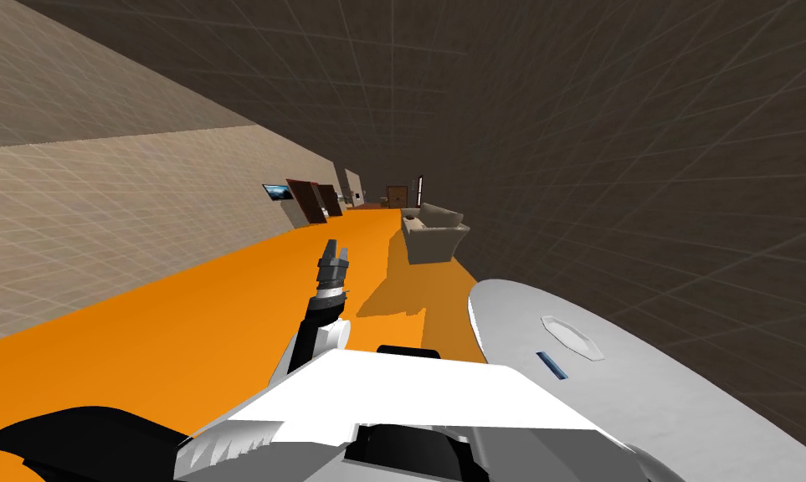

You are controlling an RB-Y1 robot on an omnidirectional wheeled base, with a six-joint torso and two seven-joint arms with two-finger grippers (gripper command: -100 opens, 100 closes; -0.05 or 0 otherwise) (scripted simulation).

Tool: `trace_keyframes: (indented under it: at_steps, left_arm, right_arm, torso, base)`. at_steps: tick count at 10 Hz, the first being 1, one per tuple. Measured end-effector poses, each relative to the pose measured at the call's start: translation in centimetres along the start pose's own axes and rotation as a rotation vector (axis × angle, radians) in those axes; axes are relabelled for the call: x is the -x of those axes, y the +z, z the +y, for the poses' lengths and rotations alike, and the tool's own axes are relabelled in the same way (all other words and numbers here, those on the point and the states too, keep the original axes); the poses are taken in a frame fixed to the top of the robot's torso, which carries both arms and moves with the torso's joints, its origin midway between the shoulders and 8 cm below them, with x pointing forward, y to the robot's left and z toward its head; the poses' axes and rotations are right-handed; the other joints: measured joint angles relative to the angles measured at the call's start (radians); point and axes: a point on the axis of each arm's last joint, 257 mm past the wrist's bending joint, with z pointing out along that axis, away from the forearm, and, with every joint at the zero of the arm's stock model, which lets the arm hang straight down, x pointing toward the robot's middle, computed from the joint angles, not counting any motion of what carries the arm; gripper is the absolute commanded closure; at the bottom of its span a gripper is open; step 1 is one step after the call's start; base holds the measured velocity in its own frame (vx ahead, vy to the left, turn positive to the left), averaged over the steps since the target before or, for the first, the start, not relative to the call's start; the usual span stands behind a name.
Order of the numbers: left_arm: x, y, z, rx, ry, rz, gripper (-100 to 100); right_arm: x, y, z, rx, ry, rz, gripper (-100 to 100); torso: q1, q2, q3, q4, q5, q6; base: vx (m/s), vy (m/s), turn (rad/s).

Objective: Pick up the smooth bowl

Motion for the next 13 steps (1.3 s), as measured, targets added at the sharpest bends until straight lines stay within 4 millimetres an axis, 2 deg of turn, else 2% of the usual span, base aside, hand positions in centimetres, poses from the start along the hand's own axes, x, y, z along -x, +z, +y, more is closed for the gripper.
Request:
trace_keyframes:
  at_steps: [1,2,4,5,9,10,11,12,13]
  left_arm:
    - [0.0,0.0,0.0,0.000,0.000,0.000,0]
    - [0.0,0.0,0.0,0.000,0.000,0.000,0]
    - [0.0,0.0,0.0,0.000,0.000,0.000,0]
    - [0.0,0.0,0.0,0.000,0.000,0.000,0]
    - [0.0,0.0,0.0,0.000,0.000,0.000,0]
    - [0.0,0.0,0.0,0.000,0.000,0.000,0]
    - [0.0,0.0,0.0,0.000,0.000,0.000,0]
    - [0.0,0.0,0.0,0.000,0.000,0.000,0]
    - [0.0,0.0,0.0,0.000,0.000,0.000,0]
  right_arm:
    - [-1.5,-0.6,-0.2,-0.009,0.003,0.014,-100]
    - [-2.1,-0.7,-0.8,-0.023,0.010,0.025,-100]
    - [-2.5,-0.6,-2.1,-0.043,0.036,0.028,-100]
    - [-2.5,-0.6,-2.1,-0.043,0.037,0.027,100]
    - [-2.5,-0.6,-2.1,-0.043,0.039,0.027,100]
    - [-2.5,-0.6,-2.0,-0.042,0.039,0.027,0]
    - [-2.5,-0.6,-2.0,-0.042,0.039,0.027,100]
    - [-0.9,-0.2,-2.0,-0.035,0.039,0.010,100]
    - [-0.3,-0.2,-1.5,-0.022,0.028,0.003,100]
  torso:
    - [0.000,0.001,0.001,0.000,0.000,-0.001]
    - [0.000,0.001,0.000,0.000,0.000,0.000]
    - [0.001,-0.001,0.000,0.000,0.000,0.000]
    - [0.001,-0.001,-0.001,0.000,0.000,0.000]
    - [0.001,-0.001,-0.001,0.000,0.000,0.000]
    - [0.001,-0.001,-0.001,0.000,0.000,0.000]
    - [0.001,-0.001,-0.001,0.000,0.001,0.000]
    - [0.002,-0.002,-0.002,-0.001,0.001,0.000]
    - [0.003,-0.003,-0.002,-0.001,0.001,0.000]
  base:
    - [-0.021,-0.025,0.105]
    - [-0.008,-0.012,-0.033]
    - [0.000,0.000,-0.010]
    - [0.000,0.000,0.000]
    - [0.000,0.000,0.000]
    - [0.000,0.000,0.000]
    - [0.017,0.014,-0.260]
    - [0.020,0.020,-0.137]
    - [0.020,0.022,-0.241]
